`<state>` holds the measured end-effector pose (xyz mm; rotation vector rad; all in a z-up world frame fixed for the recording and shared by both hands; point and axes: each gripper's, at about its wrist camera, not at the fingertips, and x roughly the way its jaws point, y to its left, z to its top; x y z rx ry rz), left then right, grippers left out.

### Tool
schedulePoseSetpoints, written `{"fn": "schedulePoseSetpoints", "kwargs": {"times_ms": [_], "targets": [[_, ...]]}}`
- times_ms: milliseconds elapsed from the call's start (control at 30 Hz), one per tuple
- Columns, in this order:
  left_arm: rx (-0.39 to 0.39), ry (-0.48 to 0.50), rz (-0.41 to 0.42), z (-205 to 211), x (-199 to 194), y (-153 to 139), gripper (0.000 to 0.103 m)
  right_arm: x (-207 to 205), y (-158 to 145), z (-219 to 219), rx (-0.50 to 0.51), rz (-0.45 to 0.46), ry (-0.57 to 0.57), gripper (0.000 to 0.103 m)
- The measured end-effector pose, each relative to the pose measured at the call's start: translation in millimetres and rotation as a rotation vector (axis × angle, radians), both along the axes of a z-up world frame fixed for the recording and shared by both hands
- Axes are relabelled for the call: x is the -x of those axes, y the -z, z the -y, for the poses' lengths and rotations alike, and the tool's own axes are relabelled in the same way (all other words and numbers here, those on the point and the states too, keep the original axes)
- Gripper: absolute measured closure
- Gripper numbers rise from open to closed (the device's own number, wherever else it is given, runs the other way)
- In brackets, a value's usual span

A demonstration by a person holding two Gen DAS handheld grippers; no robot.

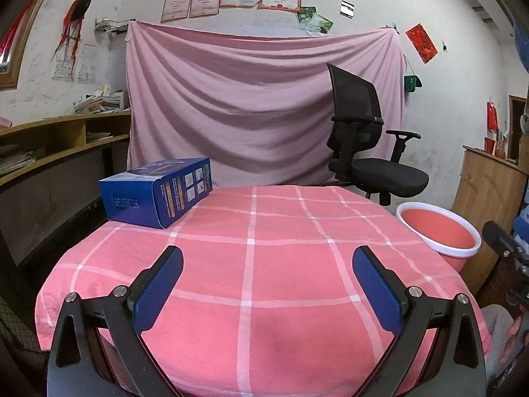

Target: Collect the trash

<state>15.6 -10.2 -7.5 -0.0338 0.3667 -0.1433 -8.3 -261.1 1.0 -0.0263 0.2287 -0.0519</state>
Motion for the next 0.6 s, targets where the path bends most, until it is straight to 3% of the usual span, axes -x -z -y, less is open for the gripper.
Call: {"fn": "schedulePoseSetpoints", "kwargs": {"times_ms": [600], "targets": [[0.0, -0.005, -0.004, -4.2, -4.4, 1.4, 0.003, -3.9, 6.2, 4.0, -0.022, -0.037, -0.004, 0.0]]}}
